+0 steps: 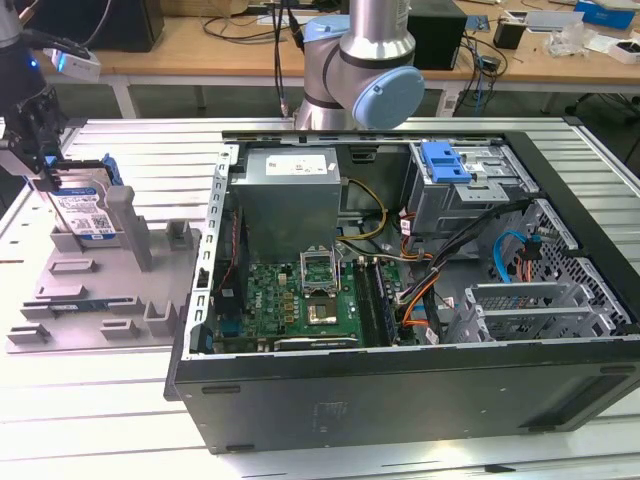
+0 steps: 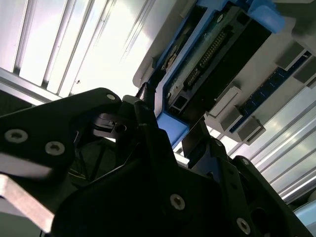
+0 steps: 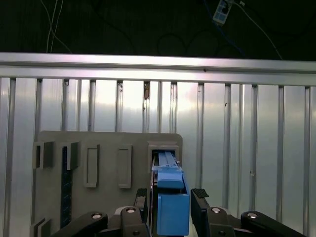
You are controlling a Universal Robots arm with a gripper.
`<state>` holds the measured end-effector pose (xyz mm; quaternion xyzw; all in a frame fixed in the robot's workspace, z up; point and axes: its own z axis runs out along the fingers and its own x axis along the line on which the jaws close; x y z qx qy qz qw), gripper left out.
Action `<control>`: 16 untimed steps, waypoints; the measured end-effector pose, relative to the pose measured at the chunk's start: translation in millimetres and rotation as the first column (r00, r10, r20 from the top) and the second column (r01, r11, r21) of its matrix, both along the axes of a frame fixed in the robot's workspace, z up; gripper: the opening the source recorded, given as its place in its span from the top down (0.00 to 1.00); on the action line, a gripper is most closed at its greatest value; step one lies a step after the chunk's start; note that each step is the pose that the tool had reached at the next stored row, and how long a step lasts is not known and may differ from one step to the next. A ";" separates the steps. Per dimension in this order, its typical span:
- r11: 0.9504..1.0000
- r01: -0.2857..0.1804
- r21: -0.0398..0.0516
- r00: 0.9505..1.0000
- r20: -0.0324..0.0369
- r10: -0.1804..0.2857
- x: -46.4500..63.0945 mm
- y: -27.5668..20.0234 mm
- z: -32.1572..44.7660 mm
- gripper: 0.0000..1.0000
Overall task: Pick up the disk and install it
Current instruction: 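Pick up the disk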
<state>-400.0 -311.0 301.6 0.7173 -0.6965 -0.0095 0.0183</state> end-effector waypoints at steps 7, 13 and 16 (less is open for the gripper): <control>1.000 0.000 0.000 1.000 0.000 0.000 0.0 0.0 -1.4 0.61; 1.000 0.000 0.000 1.000 0.000 0.000 0.0 0.0 -2.2 0.61; 1.000 0.000 0.000 1.000 0.000 0.000 0.0 0.0 -3.0 0.61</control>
